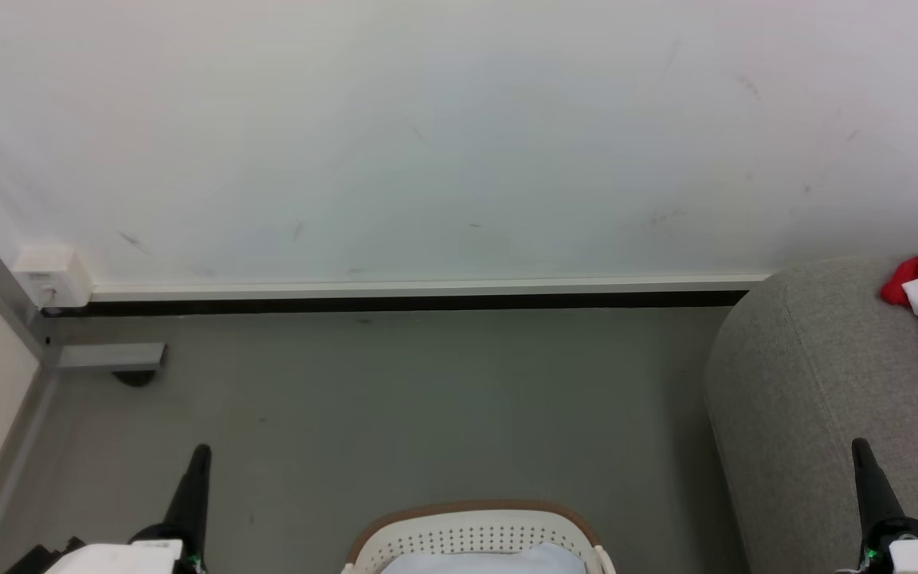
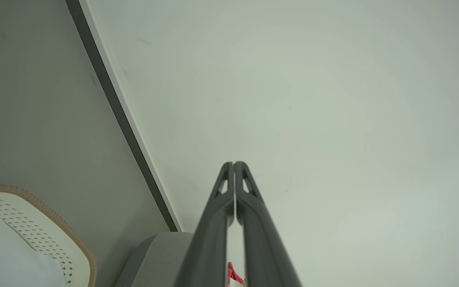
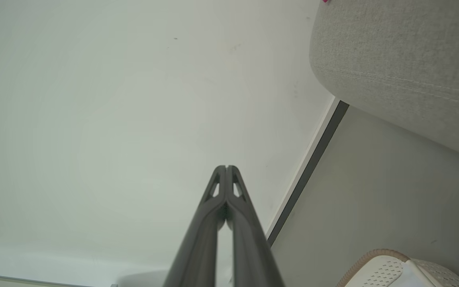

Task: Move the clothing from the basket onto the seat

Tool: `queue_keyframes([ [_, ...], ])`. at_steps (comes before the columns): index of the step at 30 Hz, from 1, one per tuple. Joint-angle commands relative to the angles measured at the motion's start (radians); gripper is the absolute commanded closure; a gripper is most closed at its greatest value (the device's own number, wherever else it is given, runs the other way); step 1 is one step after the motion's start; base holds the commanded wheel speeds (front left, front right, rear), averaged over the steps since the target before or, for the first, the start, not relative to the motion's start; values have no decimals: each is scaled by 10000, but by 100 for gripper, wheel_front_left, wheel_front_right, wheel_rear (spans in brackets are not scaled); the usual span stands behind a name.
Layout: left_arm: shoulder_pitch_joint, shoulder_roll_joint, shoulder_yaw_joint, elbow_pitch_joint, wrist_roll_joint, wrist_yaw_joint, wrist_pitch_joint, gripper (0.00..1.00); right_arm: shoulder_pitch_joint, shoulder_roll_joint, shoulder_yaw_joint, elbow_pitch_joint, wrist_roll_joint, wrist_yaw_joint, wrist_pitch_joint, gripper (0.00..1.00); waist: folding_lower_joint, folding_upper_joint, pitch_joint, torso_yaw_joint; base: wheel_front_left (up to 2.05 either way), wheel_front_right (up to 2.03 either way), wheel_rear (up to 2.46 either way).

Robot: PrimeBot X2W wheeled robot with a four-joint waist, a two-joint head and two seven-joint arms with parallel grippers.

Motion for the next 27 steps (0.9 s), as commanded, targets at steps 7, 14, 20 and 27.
queue_keyframes([
  [7,-237,-55,148,-7,-593,-147,188,100,-231,-82,-67,-98,656,-21,168,100,-1,0,49,24,0,0,0],
  [14,-304,-104,225,18,-1074,-241,319,100,-278,-82,-98,-97,1179,-22,301,100,-1,0,97,47,0,0,0],
  [20,-375,-145,286,37,-1397,-319,428,100,-350,-83,-122,-99,1626,-24,406,100,-1,0,138,67,0,0,0],
  [27,-389,-161,302,42,-1527,-319,464,100,-365,-82,-126,-99,1693,-24,444,100,-1,0,153,74,0,0,0],
])
